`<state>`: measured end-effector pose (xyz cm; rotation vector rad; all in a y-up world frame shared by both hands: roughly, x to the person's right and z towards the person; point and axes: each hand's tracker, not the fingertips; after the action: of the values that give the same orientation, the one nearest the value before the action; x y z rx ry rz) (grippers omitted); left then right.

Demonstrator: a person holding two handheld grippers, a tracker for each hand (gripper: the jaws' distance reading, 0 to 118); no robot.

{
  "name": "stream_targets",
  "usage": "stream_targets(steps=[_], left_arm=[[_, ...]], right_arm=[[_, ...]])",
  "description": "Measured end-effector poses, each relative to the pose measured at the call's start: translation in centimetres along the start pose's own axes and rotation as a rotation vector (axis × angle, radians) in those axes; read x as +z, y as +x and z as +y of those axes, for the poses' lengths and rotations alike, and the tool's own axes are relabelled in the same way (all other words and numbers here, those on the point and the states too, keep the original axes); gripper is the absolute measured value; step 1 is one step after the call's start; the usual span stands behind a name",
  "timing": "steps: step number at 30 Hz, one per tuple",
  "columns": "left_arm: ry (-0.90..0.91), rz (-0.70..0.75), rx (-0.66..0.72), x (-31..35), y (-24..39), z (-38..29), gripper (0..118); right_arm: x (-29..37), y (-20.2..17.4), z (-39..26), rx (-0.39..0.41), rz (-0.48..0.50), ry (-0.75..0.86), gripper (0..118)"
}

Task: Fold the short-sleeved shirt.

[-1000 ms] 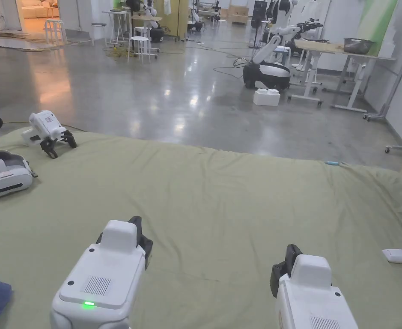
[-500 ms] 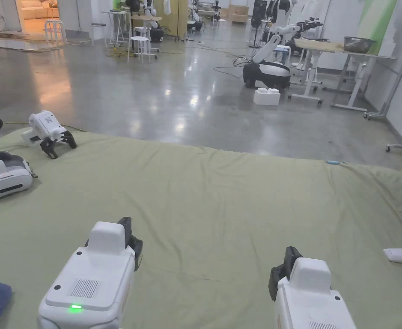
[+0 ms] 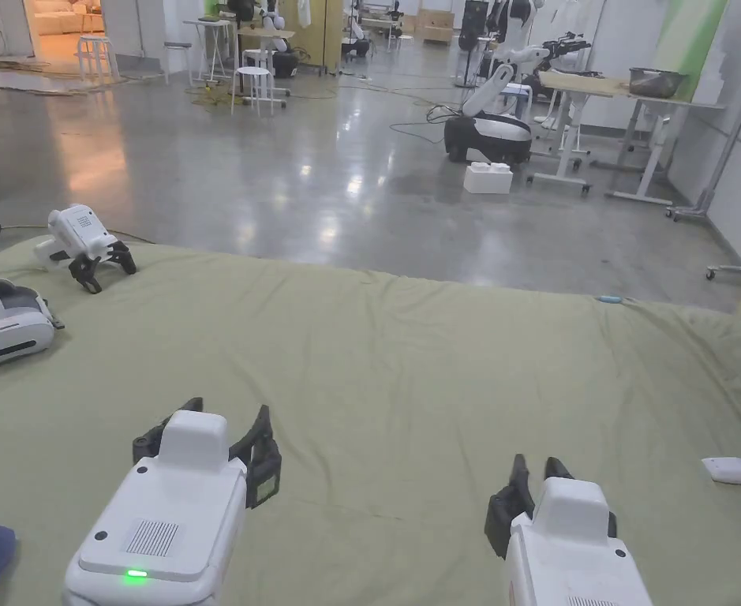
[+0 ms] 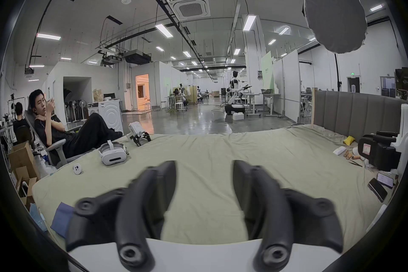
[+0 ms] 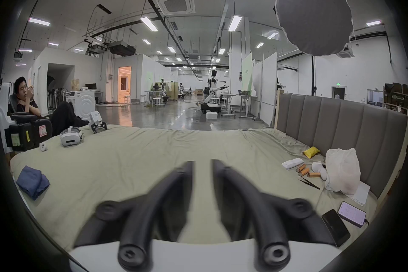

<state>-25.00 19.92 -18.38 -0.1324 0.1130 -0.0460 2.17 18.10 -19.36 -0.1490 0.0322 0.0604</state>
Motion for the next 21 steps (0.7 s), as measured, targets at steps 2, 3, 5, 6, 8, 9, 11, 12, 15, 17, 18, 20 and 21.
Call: stream_targets(steps=[2, 3, 5, 6, 8, 9, 11, 12, 15, 17, 18, 20, 21], left_arm=[[0.008, -0.005, 0.004, 0.1, -0.3, 0.0, 86], [0.014, -0.004, 0.005, 0.2, -0.3, 0.0, 97], [0.023, 0.006, -0.002, 0.3, -0.5, 0.1, 109], [0.025, 0.01, -0.001, 0.3, -0.6, 0.1, 114], [0.03, 0.013, 0.009, 0.5, -0.9, 0.2, 114], [0.037, 0.012, 0.021, 0.5, -1.1, 0.1, 114], [0.041, 0.015, 0.035, 0.5, -1.5, 0.1, 114], [0.044, 0.016, 0.043, 0.6, -1.6, 0.0, 114], [0.061, 0.018, 0.061, 0.7, -2.1, -0.3, 115], [0.088, 0.026, 0.056, 0.8, -2.2, -0.6, 115], [0.098, 0.034, 0.05, 0.9, -2.3, -0.8, 115], [0.055, 0.059, 0.046, 0.6, -2.3, -0.6, 115], [0.036, 0.06, 0.053, 0.4, -2.5, -0.5, 115]], right_arm=[[-0.2, 0.3, 0.0, -0.018, 0.002, -0.008, 93], [-0.2, 0.4, 0.0, -0.026, 0.007, -0.007, 101], [-0.1, 0.5, -0.1, -0.024, 0.018, 0.008, 101], [-0.2, 0.5, 0.0, -0.016, 0.019, 0.007, 101], [-0.2, 0.6, -0.1, -0.009, 0.022, 0.004, 101], [-0.2, 0.6, -0.1, -0.015, 0.012, -0.003, 101], [-0.2, 0.8, -0.1, -0.037, 0.003, -0.001, 103], [-0.2, 0.8, -0.1, -0.047, -0.001, 0.0, 105], [-0.3, 1.0, 0.1, -0.053, -0.002, -0.001, 107], [-0.3, 0.9, 0.3, -0.049, -0.017, 0.014, 107], [-0.3, 0.7, 0.4, -0.026, -0.027, 0.021, 107], [-0.5, 0.6, 0.5, -0.022, -0.032, 0.028, 107], [-0.6, 0.6, 0.5, -0.03, -0.027, 0.026, 107]])
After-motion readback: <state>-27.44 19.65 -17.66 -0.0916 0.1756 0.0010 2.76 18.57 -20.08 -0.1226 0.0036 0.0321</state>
